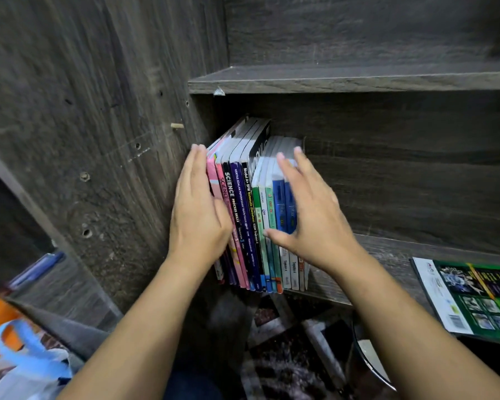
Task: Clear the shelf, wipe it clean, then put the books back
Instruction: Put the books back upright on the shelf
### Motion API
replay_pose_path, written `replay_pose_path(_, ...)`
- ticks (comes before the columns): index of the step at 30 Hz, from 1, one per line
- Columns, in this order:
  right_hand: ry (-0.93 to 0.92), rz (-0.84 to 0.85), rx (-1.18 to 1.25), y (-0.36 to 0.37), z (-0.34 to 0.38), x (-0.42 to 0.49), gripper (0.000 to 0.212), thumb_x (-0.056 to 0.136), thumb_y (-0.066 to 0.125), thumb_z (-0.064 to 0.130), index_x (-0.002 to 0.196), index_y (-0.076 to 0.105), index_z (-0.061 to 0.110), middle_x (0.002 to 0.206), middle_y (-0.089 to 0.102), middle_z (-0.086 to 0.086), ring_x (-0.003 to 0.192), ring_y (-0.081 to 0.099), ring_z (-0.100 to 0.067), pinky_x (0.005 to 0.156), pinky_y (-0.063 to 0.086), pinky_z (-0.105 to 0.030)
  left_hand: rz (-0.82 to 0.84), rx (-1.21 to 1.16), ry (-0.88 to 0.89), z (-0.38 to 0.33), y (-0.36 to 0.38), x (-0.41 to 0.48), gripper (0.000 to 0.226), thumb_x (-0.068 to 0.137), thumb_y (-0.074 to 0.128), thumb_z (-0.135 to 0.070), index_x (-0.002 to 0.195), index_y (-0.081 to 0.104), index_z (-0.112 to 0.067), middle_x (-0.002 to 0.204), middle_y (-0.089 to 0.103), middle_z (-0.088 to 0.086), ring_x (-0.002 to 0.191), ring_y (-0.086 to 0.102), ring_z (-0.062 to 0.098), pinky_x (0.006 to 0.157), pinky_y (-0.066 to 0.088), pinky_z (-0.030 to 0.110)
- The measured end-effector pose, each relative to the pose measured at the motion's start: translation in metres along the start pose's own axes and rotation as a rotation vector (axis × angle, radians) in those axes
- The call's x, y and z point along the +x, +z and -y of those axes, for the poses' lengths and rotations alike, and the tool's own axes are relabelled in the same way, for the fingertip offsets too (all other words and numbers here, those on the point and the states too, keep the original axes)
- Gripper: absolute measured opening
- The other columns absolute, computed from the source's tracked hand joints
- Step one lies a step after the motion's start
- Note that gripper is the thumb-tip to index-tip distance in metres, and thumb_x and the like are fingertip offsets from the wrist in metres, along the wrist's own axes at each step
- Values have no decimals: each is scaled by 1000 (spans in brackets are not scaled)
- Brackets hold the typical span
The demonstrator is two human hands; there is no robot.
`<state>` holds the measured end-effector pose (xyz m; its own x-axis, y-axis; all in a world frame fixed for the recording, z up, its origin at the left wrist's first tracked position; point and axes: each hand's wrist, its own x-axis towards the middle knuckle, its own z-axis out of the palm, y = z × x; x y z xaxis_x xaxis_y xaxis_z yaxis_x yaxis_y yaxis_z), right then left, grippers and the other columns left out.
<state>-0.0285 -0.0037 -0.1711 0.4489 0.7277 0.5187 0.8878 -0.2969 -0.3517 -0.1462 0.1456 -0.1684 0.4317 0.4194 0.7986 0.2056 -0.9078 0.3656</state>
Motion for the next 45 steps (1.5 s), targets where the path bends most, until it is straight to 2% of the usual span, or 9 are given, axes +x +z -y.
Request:
replay_pose_path(2, -62, 30, -84, 1, 6, 0, 103, 73, 78, 49, 153, 16, 33, 162, 6, 5, 150, -4, -17, 121, 12, -45, 31, 17, -12, -1, -4, 3, 60, 90, 38, -5, 148, 27, 1, 152, 32, 18, 141, 27, 19, 114, 10, 10)
replay_pose_path(6, -10, 62, -45, 3, 12, -2, 93, 76, 73, 53, 151, 20, 35, 158, 18, 11, 149, -7, -14, 118, 22, -45, 53, 38, -33, -3, -9, 6, 58, 95, 45, -3, 150, 24, -2, 148, 35, 16, 132, 32, 17, 103, 10, -2)
replay_pose_path(10, 13, 95, -28, -2, 14, -1, 91, 77, 73, 52, 150, 20, 37, 157, 17, 14, 148, -7, -10, 116, 29, -43, 115, 84, -149, -7, -10, 9, 66, 96, 49, -6, 153, 16, -4, 147, 36, 13, 131, 35, 21, 101, 19, 11)
replay_pose_path(15, 28, 121, -5, -6, 14, -2, 89, 80, 71, 48, 150, 17, 40, 157, 13, 17, 146, -10, -6, 112, 34, -45, 135, 92, -160, -9, -18, 16, 57, 89, 57, -5, 143, 38, -9, 137, 48, 9, 123, 47, 23, 104, 31, 25)
replay_pose_path(23, 17, 137, 15, -6, 12, -4, 89, 81, 72, 44, 150, 16, 40, 158, 9, 18, 146, -13, -5, 112, 32, -42, 142, 115, -122, -11, -21, 16, 52, 88, 59, -4, 138, 48, -15, 130, 56, 6, 120, 49, 19, 96, 26, 11)
replay_pose_path(34, 26, 124, -9, -3, 14, -4, 94, 78, 74, 44, 150, 13, 38, 158, 7, 16, 146, -14, -8, 111, 33, -44, 122, 232, -174, -21, -27, 7, 52, 90, 60, -13, 140, 48, -12, 142, 51, 7, 129, 49, 23, 107, 39, 36)
replay_pose_path(39, 37, 122, 4, -3, 16, -4, 94, 78, 74, 42, 150, 14, 37, 158, 8, 15, 146, -14, -9, 112, 30, -42, 116, 226, -191, -27, -34, -4, 48, 92, 55, -13, 140, 48, -12, 143, 50, 8, 131, 47, 23, 107, 37, 36)
replay_pose_path(42, 42, 126, 0, -2, 16, -4, 94, 78, 75, 42, 150, 14, 38, 158, 7, 15, 146, -15, -8, 112, 30, -42, 83, 256, -201, -34, -42, -12, 42, 92, 57, -15, 133, 53, -10, 135, 57, 8, 123, 53, 26, 101, 42, 38)
replay_pose_path(45, 44, 126, 1, -1, 16, -4, 94, 78, 75, 41, 150, 14, 38, 158, 7, 15, 146, -16, -7, 113, 29, -42, -13, 273, -236, -43, -52, -19, 19, 90, 62, -21, 105, 62, -9, 106, 67, 9, 95, 63, 32, 76, 47, 38)
